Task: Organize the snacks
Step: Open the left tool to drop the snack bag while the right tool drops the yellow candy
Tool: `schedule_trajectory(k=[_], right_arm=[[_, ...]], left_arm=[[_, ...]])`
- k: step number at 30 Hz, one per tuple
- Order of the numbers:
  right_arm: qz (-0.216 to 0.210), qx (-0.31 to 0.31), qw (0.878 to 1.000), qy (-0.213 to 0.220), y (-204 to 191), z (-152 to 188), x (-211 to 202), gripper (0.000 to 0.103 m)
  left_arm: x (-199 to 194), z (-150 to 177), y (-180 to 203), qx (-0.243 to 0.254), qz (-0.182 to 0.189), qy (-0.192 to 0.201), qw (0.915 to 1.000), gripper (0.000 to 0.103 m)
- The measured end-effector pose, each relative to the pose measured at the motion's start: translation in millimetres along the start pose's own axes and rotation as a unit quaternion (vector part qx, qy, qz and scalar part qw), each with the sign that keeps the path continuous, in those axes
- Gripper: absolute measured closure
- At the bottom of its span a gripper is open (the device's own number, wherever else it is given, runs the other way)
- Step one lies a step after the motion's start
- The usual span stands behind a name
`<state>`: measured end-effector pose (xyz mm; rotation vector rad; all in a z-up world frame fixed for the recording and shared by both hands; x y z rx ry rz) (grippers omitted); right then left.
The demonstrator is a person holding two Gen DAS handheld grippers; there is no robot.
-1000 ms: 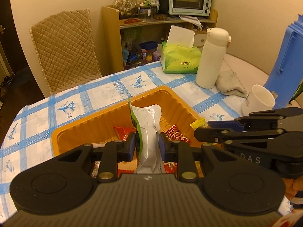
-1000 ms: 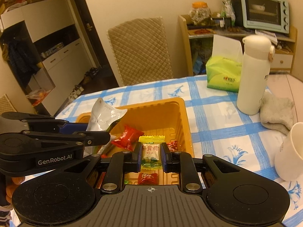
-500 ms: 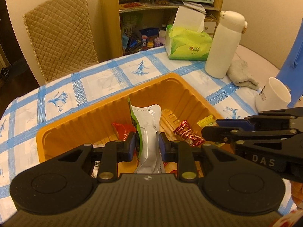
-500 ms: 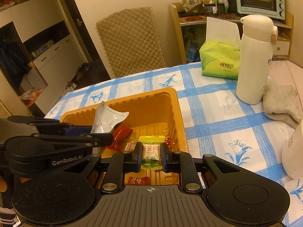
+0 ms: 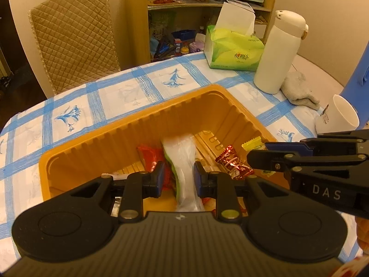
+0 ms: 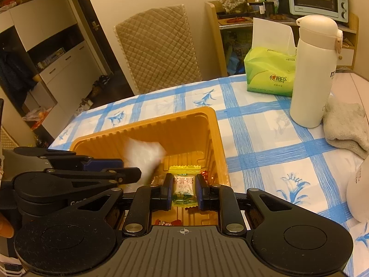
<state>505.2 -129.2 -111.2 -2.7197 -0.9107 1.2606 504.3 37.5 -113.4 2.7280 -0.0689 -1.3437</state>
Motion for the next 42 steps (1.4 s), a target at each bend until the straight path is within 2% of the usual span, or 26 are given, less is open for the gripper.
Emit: schedule_trajectory(k=[7, 9, 13, 15, 19, 23, 34, 42], right_arm=[[-0.001, -0.002, 1.000, 0.002, -2, -3, -1, 0.083], [-0.001, -0.004, 1.000, 0.003, -3, -5, -1, 0.083], [-0.003, -0.008, 1.000, 0.005, -6, -8, -1, 0.083], [-0.005, -0.010, 1.000, 0.004, -8, -8, -1, 0.083], [-0.006, -0.015, 1.000, 0.000, -11, -8, 0, 0.083], [-0.007, -0.018, 1.000, -0.006, -12, -4, 1, 0.083], [-0.006, -0.026, 0.999, -0.017, -16, 3, 1, 0.083], [-0.009, -0.024, 1.000, -0.003, -18, 3, -6, 0.082]], left_arm=[[-15, -2, -12, -0.022, 0.002, 0.009, 0.9997, 0.077], [-20, -1, -17, -0.030, 0.001, 0.013, 0.9995, 0.068], [-31, -1, -26, -0.044, -0.003, 0.021, 0.9988, 0.063], [-36, 0, -30, -0.052, -0.007, 0.024, 0.9984, 0.057], [-45, 2, -36, -0.066, -0.012, 0.031, 0.9973, 0.055], [-53, 6, -40, -0.078, -0.014, 0.037, 0.9962, 0.048], [-65, 13, -47, -0.088, -0.030, 0.043, 0.9947, 0.041], [-81, 18, -48, -0.092, -0.040, 0.053, 0.9936, 0.036]])
Point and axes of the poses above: each gripper's, at about its wrist camera, not at the fingertips, and x roughly the way its jaws point, y to its right, z to its underside, the point moved 3 cm from there along x, roughly the way its jaws point, and after that the axes turned 7 degrees about -x, right-handed, at the moved point
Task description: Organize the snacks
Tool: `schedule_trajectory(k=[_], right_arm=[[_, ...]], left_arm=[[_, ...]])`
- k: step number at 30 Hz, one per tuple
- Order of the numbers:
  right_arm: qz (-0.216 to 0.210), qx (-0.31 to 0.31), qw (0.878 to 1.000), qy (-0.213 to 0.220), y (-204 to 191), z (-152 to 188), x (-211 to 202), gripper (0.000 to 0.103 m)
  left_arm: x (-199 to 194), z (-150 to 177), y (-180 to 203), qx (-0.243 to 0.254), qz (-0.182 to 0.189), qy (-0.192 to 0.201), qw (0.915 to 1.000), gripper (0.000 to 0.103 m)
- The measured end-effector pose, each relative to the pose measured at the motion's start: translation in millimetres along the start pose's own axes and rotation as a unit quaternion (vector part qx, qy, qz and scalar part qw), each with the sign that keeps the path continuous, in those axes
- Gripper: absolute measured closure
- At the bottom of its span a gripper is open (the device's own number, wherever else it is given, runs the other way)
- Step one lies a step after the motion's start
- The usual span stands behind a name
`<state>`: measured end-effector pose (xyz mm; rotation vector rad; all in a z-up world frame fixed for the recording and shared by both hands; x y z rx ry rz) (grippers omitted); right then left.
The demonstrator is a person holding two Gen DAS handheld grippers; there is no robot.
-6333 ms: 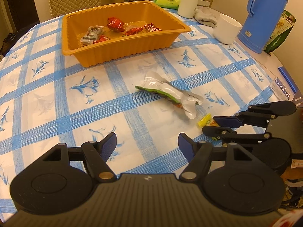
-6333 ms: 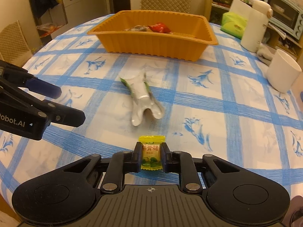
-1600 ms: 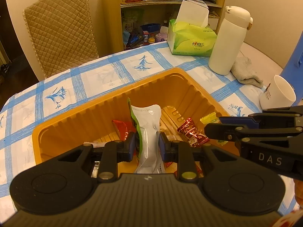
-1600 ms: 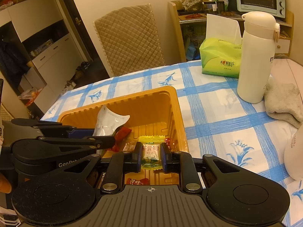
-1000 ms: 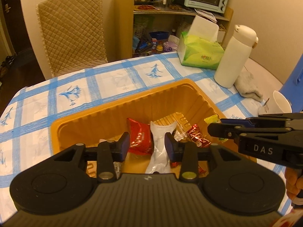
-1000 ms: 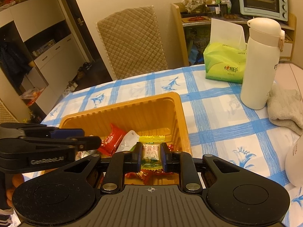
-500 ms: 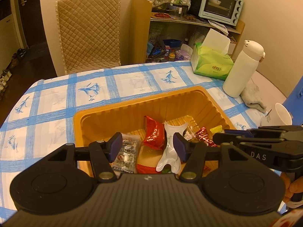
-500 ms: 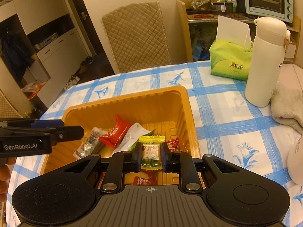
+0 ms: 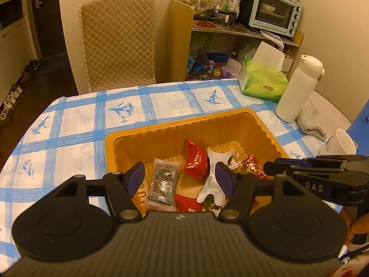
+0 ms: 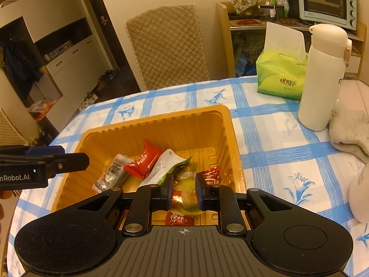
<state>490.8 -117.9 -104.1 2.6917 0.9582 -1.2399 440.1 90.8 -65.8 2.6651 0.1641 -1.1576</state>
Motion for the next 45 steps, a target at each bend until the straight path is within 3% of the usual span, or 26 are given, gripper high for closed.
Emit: schedule_trajectory(k=[3, 5, 12, 20, 30, 45], right_arm=[[0.000, 0.000, 1.000, 0.004, -1, 2, -5, 0.071], [0.000, 0.003, 1.000, 0.012, -2, 4, -10, 0.045], [-0.010, 0.000, 1.000, 0.026, -11, 11, -31, 0.040], [-0.018, -0.005, 0.999, 0.047, -22, 18, -70, 0.018], [-0.020, -0.011, 0.998, 0.066, -36, 42, -128, 0.010], [-0.025, -0.026, 0.999, 0.041, -53, 108, -195, 0.008]], left_arm=[[-6, 3, 0, 0.000, -0.004, 0.003, 1.0000, 0.035], [-11, 6, 2, 0.001, -0.005, 0.005, 1.0000, 0.034], [-32, 15, 7, -0.003, -0.012, 0.013, 0.9998, 0.034], [-74, 30, 18, -0.005, -0.018, 0.033, 0.9993, 0.029], [-128, 67, 30, -0.015, -0.024, 0.039, 0.9988, 0.028], [-196, 144, 59, -0.032, -0.023, 0.026, 0.9989, 0.028]])
Point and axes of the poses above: each gripper's, at about its wrist camera, not at the fingertips, and x roughly the way its jaws point, y to its right, z to its underside, the point moved 3 cm from there along x, roughly the way its jaws point, and after that the axes turned 7 degrees about -x, right-handed, at the moved point
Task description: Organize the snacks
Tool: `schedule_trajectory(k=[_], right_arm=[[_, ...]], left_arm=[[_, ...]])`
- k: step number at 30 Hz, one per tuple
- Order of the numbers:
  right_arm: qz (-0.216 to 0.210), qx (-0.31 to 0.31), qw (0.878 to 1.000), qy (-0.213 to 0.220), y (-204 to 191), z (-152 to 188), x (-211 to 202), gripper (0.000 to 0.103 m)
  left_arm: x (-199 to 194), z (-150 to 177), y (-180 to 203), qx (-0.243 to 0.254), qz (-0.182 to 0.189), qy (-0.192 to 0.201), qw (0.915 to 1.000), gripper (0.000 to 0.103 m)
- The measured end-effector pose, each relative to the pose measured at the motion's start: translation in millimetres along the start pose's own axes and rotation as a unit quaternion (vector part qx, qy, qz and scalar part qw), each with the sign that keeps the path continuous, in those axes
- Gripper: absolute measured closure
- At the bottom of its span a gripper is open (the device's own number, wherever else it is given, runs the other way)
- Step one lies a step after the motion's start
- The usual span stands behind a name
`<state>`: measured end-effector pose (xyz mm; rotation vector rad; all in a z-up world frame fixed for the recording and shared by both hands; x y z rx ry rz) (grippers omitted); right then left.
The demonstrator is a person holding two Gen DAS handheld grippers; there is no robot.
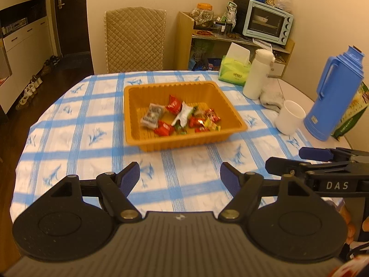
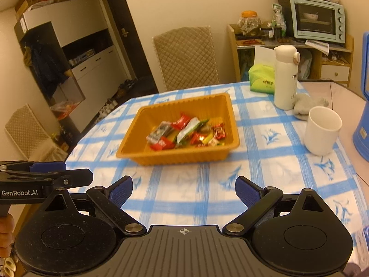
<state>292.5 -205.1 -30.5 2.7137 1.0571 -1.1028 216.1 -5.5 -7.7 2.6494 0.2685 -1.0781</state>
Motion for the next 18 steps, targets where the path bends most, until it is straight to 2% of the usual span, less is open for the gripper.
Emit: schedule_trajectory(k=[18], right_arm=[[-0.008, -0.005, 0.998, -0.068, -5, 64, -28, 0.008]], left_arm=[[-29, 71, 6, -0.017, -0.015, -0.046, 0.9987, 0.028]])
Point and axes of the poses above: each gripper's, at about its wrist camera, not at the fingertips, and x roughly the way its jaws point, y to its right, z to its underside, the point moved 3 cm from there along x, roughly the way its jaws point, and after that the axes turned 7 degrees about -x, right-handed, at the moved point
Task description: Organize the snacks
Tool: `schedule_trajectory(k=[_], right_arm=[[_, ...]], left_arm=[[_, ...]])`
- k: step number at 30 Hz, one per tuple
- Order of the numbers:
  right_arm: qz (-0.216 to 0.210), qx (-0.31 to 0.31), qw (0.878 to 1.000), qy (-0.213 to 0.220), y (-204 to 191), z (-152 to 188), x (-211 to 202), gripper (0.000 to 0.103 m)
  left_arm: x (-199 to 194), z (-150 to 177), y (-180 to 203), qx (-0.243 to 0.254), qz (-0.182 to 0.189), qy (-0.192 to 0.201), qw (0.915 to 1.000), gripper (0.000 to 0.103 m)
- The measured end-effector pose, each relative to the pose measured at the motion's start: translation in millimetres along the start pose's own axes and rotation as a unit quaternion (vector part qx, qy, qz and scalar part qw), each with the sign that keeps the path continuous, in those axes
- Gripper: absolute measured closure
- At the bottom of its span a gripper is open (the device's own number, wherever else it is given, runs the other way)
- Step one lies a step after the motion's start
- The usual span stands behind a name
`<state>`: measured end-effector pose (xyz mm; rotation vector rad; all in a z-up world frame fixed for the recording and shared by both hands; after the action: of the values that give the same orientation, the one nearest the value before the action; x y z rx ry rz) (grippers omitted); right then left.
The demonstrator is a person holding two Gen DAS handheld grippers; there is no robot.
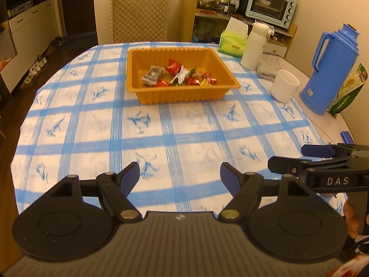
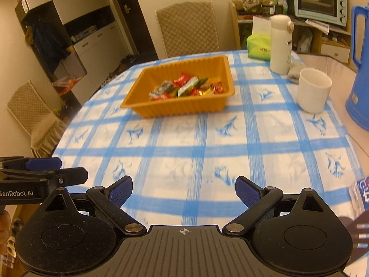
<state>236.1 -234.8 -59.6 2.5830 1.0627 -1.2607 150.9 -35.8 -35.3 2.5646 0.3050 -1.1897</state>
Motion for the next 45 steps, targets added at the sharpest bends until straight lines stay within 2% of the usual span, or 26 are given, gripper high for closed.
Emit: schedule_trajectory(k=[17, 45], right_arm=[[-0.006, 0.009, 0.999, -0.040, 3, 21, 7, 0.008], [-0.006, 0.008, 0.999, -0.044, -2, 22, 10, 0.008]], left_arm=[[6, 20, 4, -0.006, -0.006, -0.031, 0.9995, 0.028], [8, 20, 3, -0.008, -0.003, -0.032, 0.9995, 0.028]])
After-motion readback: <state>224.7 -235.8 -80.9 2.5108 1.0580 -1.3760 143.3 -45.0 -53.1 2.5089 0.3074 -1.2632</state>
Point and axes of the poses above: each gripper's, at about its wrist camera, not at the fingertips, and x roughly the way its jaws point, y to its right, z to its underside, the point moved 3 cm from there along x, roughly the way its jaws point, and after that the axes turned 7 degrees about -x, right-handed, at the moved point
